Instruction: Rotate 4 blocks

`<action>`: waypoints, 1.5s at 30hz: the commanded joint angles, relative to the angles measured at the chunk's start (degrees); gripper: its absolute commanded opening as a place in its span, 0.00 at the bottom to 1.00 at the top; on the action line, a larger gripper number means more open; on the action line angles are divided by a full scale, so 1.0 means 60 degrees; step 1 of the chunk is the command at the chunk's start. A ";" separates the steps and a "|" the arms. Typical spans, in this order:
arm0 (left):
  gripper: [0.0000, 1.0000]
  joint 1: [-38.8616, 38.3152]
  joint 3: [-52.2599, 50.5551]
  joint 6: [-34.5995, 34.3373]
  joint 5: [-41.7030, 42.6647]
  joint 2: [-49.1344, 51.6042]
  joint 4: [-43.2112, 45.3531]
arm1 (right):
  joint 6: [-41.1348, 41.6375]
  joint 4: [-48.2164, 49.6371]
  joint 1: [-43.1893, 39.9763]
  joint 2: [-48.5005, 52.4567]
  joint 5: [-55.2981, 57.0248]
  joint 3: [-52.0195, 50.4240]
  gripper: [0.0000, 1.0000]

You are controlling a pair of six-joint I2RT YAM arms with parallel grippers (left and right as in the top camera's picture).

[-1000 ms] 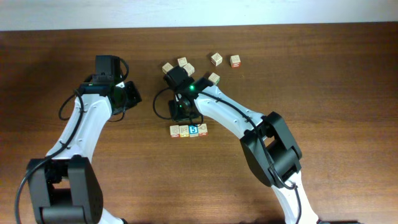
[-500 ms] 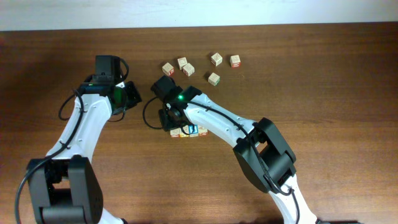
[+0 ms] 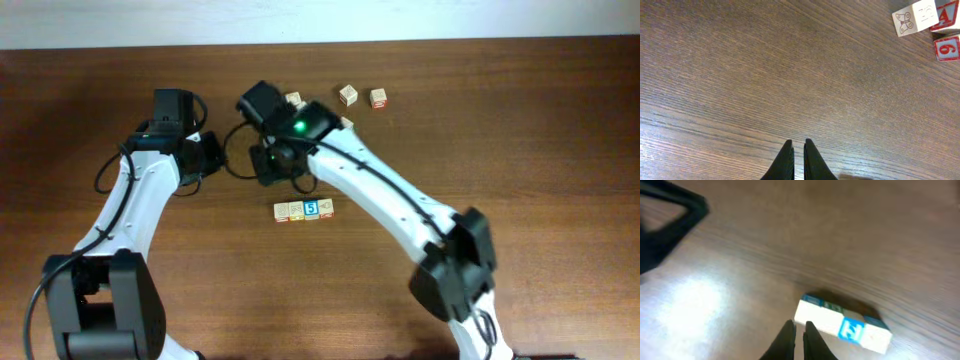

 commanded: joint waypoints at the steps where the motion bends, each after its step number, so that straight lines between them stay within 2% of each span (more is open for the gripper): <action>1: 0.06 0.0007 0.0182 -0.0073 -0.0044 0.0022 -0.0029 | -0.0036 -0.1016 -0.0648 -0.0532 0.0397 0.0240 0.09; 3: 0.06 0.0007 0.0182 -0.0073 -0.0040 0.0022 -0.0025 | -0.0047 -0.1315 -0.1209 -0.0317 0.0401 -0.0062 0.09; 8: 0.05 0.0007 0.0182 -0.0073 -0.0044 0.0022 -0.0087 | -0.0401 0.0087 -0.1668 -0.0178 -0.0127 -0.2521 0.05; 13: 0.05 0.0007 0.0182 -0.0073 -0.0040 0.0022 -0.0091 | -0.0295 -0.1111 -0.1537 -0.0182 -0.2302 -0.2769 0.04; 16: 0.06 0.0007 0.0182 -0.0073 -0.0040 0.0022 -0.0091 | 0.0087 -0.1399 -0.0922 -0.0182 -0.2135 -0.3078 0.05; 20: 0.08 0.0007 0.0182 -0.0073 -0.0040 0.0022 -0.0087 | 0.0667 -0.0164 -0.0331 -0.0182 -0.0896 -0.4000 0.05; 24: 0.08 0.0007 0.0182 -0.0073 -0.0040 0.0022 -0.0091 | 0.0805 0.1767 -0.0164 -0.0182 -0.0863 -0.5439 0.05; 41: 0.07 0.0007 0.0182 -0.0073 -0.0040 0.0022 -0.0091 | 0.0973 0.2455 -0.0171 -0.0178 -0.0288 -0.5486 0.04; 45: 0.06 0.0007 0.0182 -0.0073 -0.0040 0.0022 -0.0095 | 0.0714 0.2073 -0.0204 -0.0288 -0.0911 -0.5344 0.04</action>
